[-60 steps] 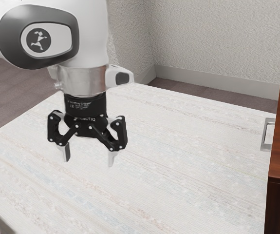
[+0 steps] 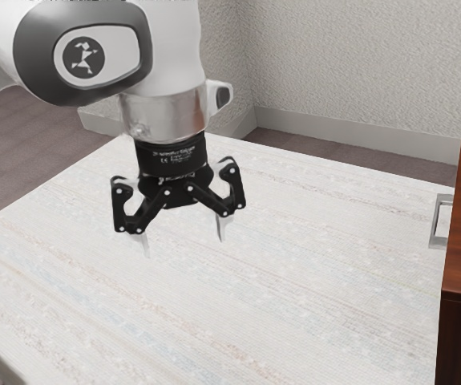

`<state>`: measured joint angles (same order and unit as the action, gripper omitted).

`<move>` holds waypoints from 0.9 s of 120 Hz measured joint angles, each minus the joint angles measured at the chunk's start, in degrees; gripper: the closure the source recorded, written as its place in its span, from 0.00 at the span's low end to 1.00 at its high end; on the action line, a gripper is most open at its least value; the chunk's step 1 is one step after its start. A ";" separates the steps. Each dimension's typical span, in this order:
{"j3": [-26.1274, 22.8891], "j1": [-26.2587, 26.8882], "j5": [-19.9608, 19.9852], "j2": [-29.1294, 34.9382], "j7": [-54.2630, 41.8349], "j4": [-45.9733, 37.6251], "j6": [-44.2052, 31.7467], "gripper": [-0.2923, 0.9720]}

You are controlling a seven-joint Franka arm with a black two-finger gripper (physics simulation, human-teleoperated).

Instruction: Pull the drawer handle with one arm to open the drawer

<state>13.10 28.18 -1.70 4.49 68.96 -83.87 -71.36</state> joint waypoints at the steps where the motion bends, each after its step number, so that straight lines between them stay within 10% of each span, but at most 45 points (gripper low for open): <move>1: 0.05 0.36 -0.04 -0.01 0.24 0.00 -0.03 0.23; 27: 7.35 15.41 -1.78 -0.58 3.82 -7.33 -11.21 0.23; 59: 7.63 10.35 3.93 -7.54 -0.53 -5.97 -33.34 0.23; 108: 4.67 2.56 9.54 -18.88 -18.59 3.01 -40.37 0.23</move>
<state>17.77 30.74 7.83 -14.39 50.38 -80.86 -111.73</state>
